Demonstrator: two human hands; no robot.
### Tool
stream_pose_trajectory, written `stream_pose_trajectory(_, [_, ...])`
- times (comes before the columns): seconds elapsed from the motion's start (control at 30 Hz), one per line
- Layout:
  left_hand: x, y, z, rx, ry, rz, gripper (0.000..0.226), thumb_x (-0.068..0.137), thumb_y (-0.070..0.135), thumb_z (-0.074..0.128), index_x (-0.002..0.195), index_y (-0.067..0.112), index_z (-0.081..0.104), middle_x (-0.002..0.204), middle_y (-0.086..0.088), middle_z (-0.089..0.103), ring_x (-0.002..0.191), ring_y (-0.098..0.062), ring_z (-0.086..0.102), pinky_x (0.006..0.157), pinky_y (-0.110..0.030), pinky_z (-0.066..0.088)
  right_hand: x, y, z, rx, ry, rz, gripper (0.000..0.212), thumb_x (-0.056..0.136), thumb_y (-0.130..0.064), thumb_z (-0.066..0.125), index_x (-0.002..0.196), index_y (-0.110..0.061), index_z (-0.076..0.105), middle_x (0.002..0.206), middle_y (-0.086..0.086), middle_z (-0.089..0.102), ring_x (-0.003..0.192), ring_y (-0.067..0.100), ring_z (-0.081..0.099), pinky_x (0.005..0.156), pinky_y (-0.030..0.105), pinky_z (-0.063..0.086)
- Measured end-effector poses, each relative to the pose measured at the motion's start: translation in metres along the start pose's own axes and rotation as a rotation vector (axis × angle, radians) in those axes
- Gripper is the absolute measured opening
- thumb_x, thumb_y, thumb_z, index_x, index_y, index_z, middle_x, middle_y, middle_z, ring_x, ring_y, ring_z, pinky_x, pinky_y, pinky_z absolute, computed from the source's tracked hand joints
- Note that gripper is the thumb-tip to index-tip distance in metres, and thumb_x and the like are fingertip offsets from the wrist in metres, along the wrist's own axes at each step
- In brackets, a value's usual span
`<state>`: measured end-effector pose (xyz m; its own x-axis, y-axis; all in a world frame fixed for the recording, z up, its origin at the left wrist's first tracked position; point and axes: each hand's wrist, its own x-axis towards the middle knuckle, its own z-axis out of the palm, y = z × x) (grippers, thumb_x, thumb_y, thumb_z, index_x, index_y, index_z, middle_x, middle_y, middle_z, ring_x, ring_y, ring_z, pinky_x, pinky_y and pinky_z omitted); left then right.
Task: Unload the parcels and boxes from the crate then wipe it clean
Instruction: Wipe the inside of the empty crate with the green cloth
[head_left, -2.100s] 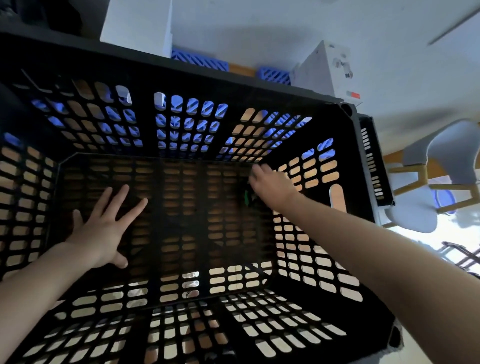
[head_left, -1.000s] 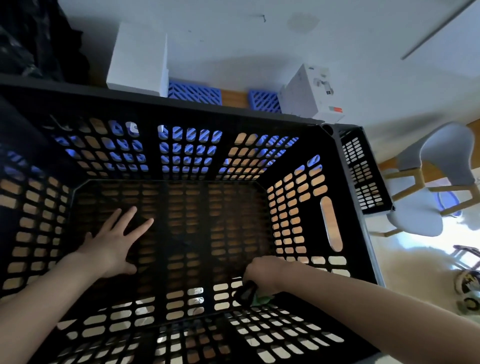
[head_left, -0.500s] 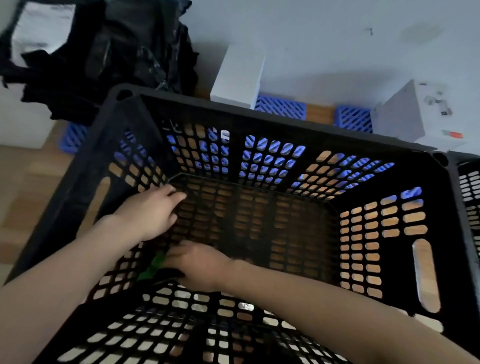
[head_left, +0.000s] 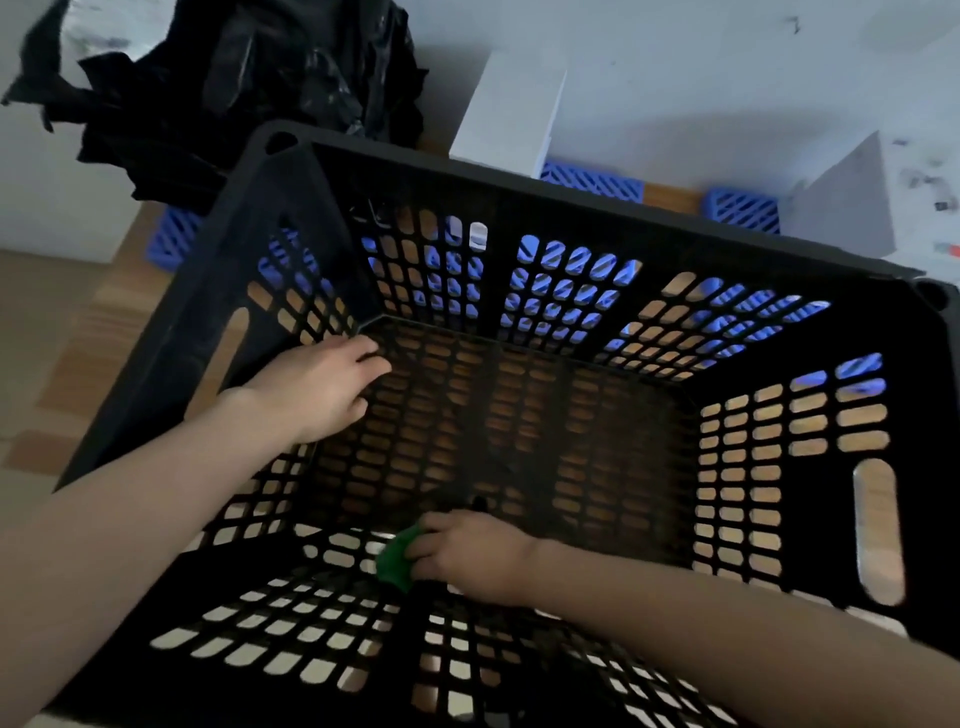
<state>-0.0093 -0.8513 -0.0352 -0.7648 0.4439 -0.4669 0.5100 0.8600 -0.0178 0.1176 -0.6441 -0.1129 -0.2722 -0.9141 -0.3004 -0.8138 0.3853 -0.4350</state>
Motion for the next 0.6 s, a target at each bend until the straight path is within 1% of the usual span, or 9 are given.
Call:
stream_pose_trajectory(0.13, [0.005,-0.003,0.004,0.037,-0.061,-0.014,0.052,0.096,0.035,0.05,0.145,0.025,0.036,0.15,-0.001,0.03,0.134,-0.021,0.035,0.098,-0.036,0.047,-0.074,0.013,0.001,0.06,-0.155,0.042,0.03,0.098,-0.012,0.042,0.118,-0.013,0.064,0.129,0.004,0.056,0.124,0.028,0.042,0.096,0.043,0.043])
stream_pose_trajectory(0.2, [0.008,-0.004,0.006,0.053,-0.078,-0.024,0.054,0.096,0.037,0.05,0.146,0.026,0.034,0.149,-0.002,0.03,0.132,-0.022,0.036,0.095,-0.035,0.047,-0.109,0.017,-0.002,0.054,-0.254,0.076,0.028,0.098,-0.01,0.043,0.116,-0.012,0.065,0.128,0.005,0.054,0.122,0.029,0.043,0.09,0.043,0.047])
stream_pose_trajectory(0.27, [0.009,-0.005,0.007,0.056,-0.088,-0.036,0.055,0.096,0.038,0.05,0.147,0.027,0.032,0.15,-0.002,0.029,0.133,-0.023,0.035,0.094,-0.035,0.047,-0.13,0.019,-0.005,0.013,-0.381,0.116,0.025,0.097,-0.009,0.044,0.111,-0.011,0.066,0.129,0.005,0.051,0.117,0.029,0.043,0.082,0.04,0.05])
stream_pose_trajectory(0.33, [0.01,-0.004,0.007,0.059,-0.088,-0.044,0.056,0.095,0.039,0.05,0.147,0.027,0.032,0.15,-0.002,0.029,0.133,-0.023,0.035,0.094,-0.036,0.048,-0.138,0.019,-0.007,-0.067,-0.581,0.173,0.023,0.096,-0.007,0.047,0.11,-0.007,0.065,0.128,0.007,0.052,0.115,0.03,0.046,0.076,0.038,0.049])
stream_pose_trajectory(0.37, [0.009,-0.004,0.006,0.062,-0.085,-0.049,0.056,0.095,0.04,0.05,0.147,0.027,0.033,0.149,-0.002,0.03,0.133,-0.023,0.035,0.094,-0.036,0.048,-0.14,0.019,-0.007,-0.107,-0.704,0.212,0.022,0.095,-0.007,0.05,0.112,-0.005,0.064,0.127,0.008,0.054,0.115,0.032,0.049,0.078,0.038,0.049])
stream_pose_trajectory(0.43, [0.008,-0.003,0.005,0.068,-0.071,-0.046,0.055,0.095,0.041,0.051,0.145,0.026,0.035,0.147,-0.002,0.033,0.131,-0.023,0.037,0.092,-0.036,0.049,-0.146,0.02,-0.006,-0.148,-0.952,0.318,0.028,0.093,-0.011,0.058,0.119,-0.002,0.061,0.127,0.013,0.057,0.116,0.034,0.053,0.088,0.04,0.05])
stream_pose_trajectory(0.47, [0.006,-0.003,0.004,0.073,-0.065,-0.043,0.054,0.095,0.041,0.051,0.144,0.026,0.037,0.145,-0.002,0.035,0.13,-0.023,0.038,0.091,-0.036,0.05,-0.149,0.021,-0.006,-0.154,-1.023,0.356,0.03,0.093,-0.013,0.06,0.121,-0.002,0.06,0.127,0.014,0.058,0.117,0.035,0.054,0.092,0.043,0.05])
stream_pose_trajectory(0.53, [0.003,-0.001,0.002,0.067,-0.069,-0.044,0.052,0.095,0.041,0.051,0.143,0.025,0.04,0.142,-0.002,0.039,0.128,-0.023,0.04,0.09,-0.036,0.05,-0.152,0.024,-0.008,-0.146,-1.043,0.4,0.031,0.093,-0.014,0.06,0.122,-0.003,0.06,0.126,0.014,0.059,0.116,0.034,0.055,0.094,0.045,0.05])
stream_pose_trajectory(0.6, [0.0,0.001,-0.004,0.03,-0.065,-0.056,0.051,0.095,0.041,0.051,0.142,0.025,0.041,0.141,-0.002,0.04,0.128,-0.023,0.04,0.093,-0.038,0.05,-0.144,0.029,-0.017,-0.076,-0.977,0.455,0.03,0.091,-0.011,0.062,0.12,-0.005,0.061,0.123,0.014,0.06,0.112,0.034,0.058,0.088,0.039,0.051])
